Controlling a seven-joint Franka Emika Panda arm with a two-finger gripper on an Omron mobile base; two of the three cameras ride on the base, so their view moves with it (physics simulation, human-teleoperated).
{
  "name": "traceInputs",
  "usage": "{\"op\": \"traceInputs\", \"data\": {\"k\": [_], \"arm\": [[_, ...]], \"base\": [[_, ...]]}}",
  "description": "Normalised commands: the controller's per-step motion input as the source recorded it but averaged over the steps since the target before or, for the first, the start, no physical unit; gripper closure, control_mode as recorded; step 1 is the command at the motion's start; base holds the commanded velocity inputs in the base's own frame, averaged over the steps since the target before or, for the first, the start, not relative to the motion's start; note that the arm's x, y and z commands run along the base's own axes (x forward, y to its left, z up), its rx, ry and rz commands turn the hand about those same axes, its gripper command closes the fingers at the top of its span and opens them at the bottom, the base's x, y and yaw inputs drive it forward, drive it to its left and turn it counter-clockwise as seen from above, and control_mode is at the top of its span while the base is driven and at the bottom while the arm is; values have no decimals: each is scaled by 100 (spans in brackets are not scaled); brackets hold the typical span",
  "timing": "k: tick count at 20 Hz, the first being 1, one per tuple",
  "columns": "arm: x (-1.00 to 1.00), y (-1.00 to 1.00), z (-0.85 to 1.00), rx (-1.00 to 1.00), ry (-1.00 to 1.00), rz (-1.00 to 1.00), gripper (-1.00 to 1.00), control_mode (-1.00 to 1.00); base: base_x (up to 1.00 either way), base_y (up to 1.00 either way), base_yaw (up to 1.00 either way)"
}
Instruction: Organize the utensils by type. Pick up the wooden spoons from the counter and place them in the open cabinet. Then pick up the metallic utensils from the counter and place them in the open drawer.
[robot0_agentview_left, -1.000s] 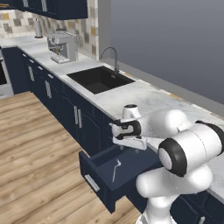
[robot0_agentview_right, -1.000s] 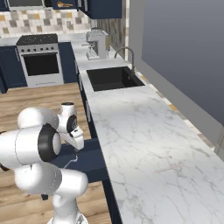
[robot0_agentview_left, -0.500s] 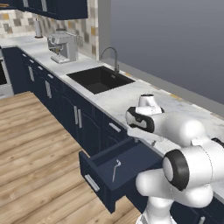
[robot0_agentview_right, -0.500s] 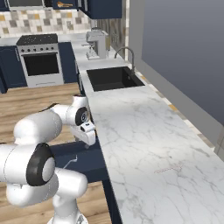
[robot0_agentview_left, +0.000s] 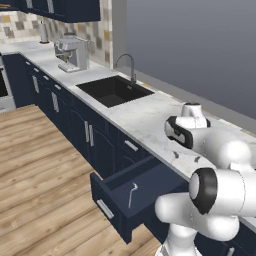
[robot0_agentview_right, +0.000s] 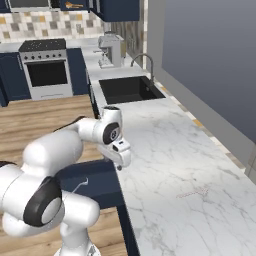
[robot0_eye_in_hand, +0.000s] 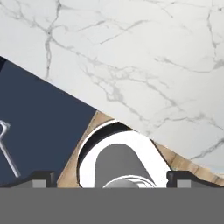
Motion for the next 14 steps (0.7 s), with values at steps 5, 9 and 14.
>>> {"op": "traceInputs", "data": {"k": [5, 9, 14], "arm": [[-8, -95, 4, 0, -10, 0, -100, -100], [-4, -95, 0, 0, -1, 0, -100, -100], [1, -89, 0, 0, 0, -6, -100, -100]], "base": [[0, 0, 0], [0, 0, 0], [0, 0, 0]]}}
